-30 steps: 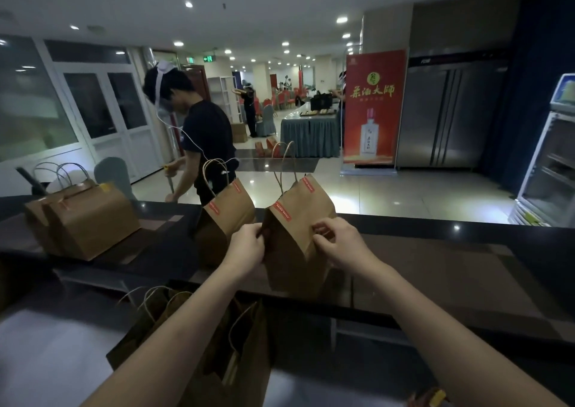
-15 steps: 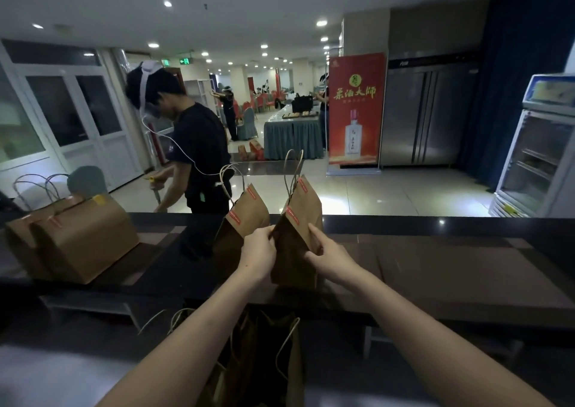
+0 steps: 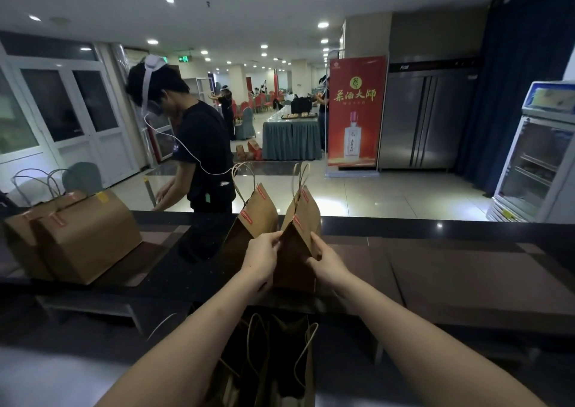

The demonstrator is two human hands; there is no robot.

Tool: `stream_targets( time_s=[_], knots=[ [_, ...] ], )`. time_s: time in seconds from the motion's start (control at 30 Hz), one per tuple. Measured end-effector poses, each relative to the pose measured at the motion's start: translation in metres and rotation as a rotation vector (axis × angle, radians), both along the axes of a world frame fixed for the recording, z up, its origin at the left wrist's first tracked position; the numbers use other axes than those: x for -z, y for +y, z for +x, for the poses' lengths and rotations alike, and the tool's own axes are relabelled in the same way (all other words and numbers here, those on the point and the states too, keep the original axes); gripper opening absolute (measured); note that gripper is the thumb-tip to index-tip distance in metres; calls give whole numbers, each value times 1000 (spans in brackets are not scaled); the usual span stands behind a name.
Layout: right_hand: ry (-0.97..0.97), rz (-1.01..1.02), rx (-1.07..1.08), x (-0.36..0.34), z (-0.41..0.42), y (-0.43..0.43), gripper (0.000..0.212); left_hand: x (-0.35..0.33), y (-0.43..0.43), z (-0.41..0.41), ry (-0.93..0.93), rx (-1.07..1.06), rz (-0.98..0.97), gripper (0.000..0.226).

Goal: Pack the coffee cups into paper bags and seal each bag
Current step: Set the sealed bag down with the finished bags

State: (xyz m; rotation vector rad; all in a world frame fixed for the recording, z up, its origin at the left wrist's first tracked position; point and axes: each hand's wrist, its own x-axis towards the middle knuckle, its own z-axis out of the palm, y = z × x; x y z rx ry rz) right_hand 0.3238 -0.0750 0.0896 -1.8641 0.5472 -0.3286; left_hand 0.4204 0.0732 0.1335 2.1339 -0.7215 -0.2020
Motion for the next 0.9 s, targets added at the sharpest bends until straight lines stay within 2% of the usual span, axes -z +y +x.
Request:
stream_targets(
  time_s=[0.17, 0.33, 0.6, 0.9],
  knots=[
    [-10, -14, 28, 3, 12, 2, 71, 2, 10, 8, -136, -98, -40, 32],
    [-19, 49, 51, 8, 19, 6, 64, 4, 20, 13, -180, -120, -54, 33],
    [-40, 38, 15, 10, 22, 3, 62, 3, 30, 10, -111, -119, -55, 35],
    [-38, 123, -2, 16, 12, -1, 54, -1, 40, -10, -51, -107, -94, 35]
  ],
)
